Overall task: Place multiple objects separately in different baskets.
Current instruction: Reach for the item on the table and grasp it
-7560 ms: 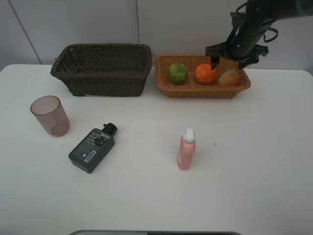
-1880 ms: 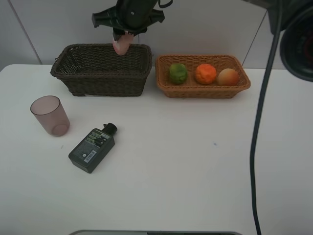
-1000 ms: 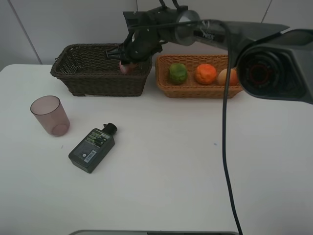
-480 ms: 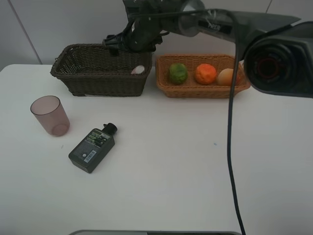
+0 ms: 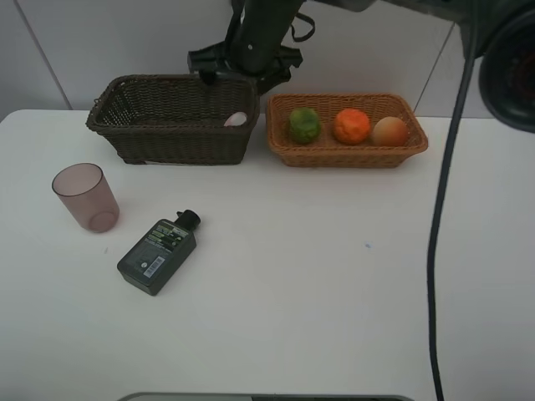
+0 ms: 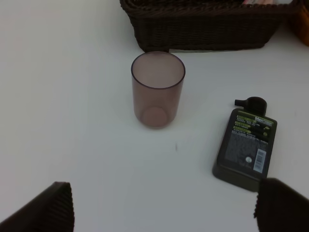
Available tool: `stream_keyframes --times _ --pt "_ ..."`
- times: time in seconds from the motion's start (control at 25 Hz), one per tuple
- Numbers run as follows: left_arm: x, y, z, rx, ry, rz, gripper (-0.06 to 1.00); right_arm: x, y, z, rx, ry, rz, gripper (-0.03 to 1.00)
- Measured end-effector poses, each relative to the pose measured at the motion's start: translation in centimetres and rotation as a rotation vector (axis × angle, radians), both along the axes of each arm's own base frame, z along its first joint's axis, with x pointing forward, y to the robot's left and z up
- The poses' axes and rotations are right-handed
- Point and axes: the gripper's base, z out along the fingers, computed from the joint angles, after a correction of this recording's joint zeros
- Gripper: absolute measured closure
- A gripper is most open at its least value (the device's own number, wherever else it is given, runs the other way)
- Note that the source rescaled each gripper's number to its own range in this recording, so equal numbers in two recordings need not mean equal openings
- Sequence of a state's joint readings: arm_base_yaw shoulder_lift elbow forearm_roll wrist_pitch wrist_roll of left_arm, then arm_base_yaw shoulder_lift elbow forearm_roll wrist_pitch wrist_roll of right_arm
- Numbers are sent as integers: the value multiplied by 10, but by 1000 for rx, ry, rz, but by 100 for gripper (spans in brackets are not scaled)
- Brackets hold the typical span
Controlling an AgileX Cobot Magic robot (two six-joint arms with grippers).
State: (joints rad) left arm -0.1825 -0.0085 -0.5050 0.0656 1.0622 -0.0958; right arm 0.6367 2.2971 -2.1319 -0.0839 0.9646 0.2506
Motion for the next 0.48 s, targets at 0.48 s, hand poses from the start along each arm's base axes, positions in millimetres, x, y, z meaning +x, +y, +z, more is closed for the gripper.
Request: stream_keyframes --times 0.48 --pt "0 0 0 0 0 0 -1 -73 -142 15 -77 183 -196 7"
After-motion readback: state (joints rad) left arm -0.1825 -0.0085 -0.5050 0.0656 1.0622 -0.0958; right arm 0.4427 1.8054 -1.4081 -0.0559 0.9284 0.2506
